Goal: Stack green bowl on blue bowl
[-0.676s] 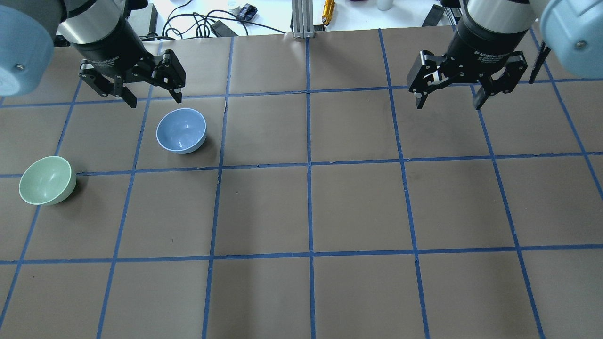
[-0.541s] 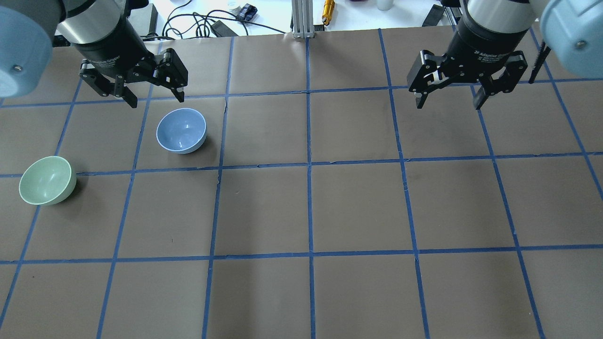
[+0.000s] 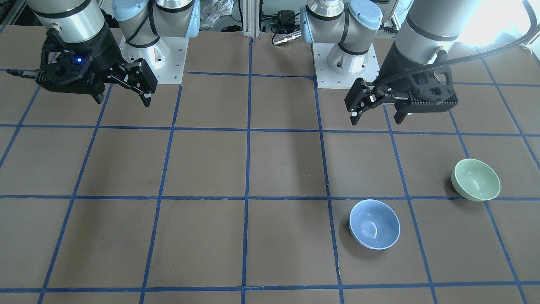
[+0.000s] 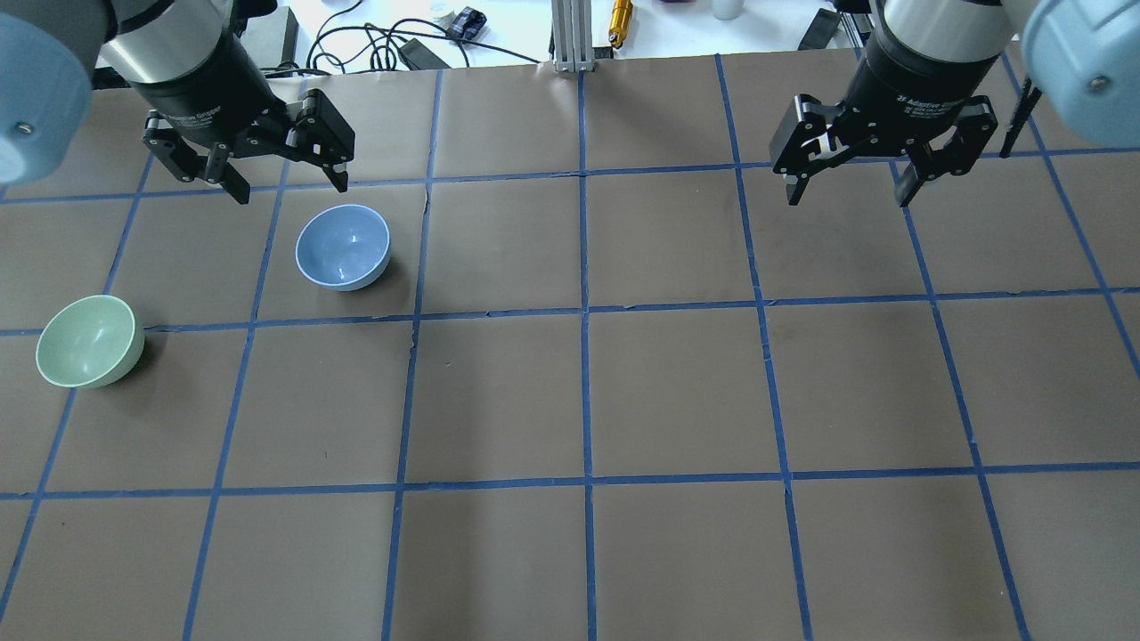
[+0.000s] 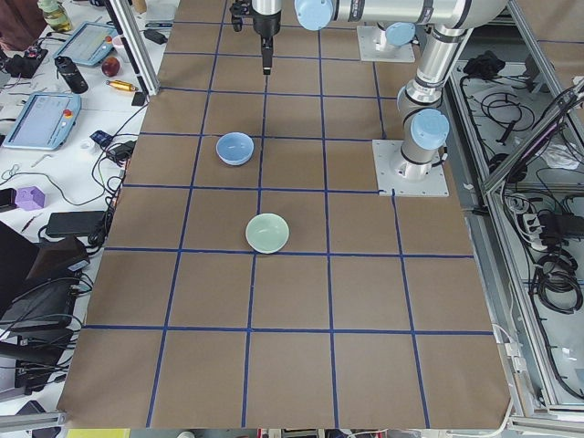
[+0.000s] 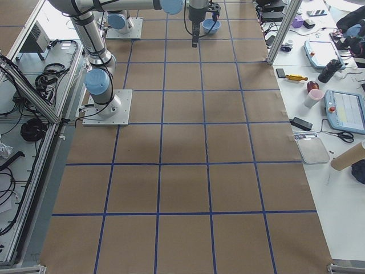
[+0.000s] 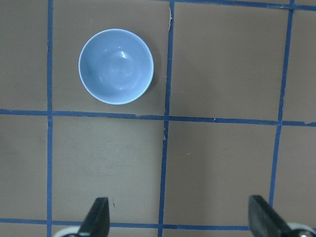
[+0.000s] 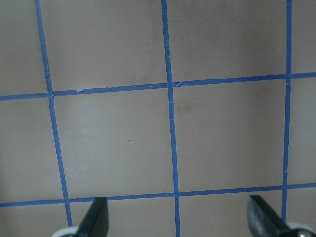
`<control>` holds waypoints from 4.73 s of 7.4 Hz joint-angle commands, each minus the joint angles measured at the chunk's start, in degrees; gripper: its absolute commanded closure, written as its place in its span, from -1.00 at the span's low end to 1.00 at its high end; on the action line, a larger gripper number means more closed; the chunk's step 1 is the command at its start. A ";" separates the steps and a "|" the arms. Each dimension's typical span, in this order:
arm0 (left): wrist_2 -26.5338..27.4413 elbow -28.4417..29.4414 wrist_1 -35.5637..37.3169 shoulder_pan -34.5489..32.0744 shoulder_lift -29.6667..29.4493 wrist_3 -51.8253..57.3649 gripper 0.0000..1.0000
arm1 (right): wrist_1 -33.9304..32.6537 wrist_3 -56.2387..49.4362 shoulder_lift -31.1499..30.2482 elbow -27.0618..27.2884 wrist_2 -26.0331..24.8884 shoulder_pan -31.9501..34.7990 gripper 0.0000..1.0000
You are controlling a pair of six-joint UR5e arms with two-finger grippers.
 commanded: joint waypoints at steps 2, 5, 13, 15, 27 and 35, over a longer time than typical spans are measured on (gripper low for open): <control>0.20 -0.22 -1.51 3.11 -0.02 6.73 -1.00 | 0.01 0.00 0.00 0.00 0.00 0.00 -1.00; -1.03 -1.44 -3.53 19.61 -2.56 19.63 -1.00 | -0.08 0.00 0.00 0.00 0.00 0.00 -1.00; -0.59 -5.31 21.47 44.44 -19.77 51.51 -1.00 | 0.01 0.00 0.00 0.00 0.00 0.00 -1.00; -0.50 -6.72 28.68 44.62 -24.08 51.87 -1.00 | 0.01 -0.09 0.00 0.00 0.00 0.00 -1.00; -3.65 -5.77 21.71 46.12 -22.63 57.24 1.00 | 0.01 0.00 0.00 0.00 0.00 0.00 -1.00; -2.26 -3.74 17.48 17.74 -14.87 27.57 1.00 | 0.01 0.00 0.00 0.00 0.00 0.00 -1.00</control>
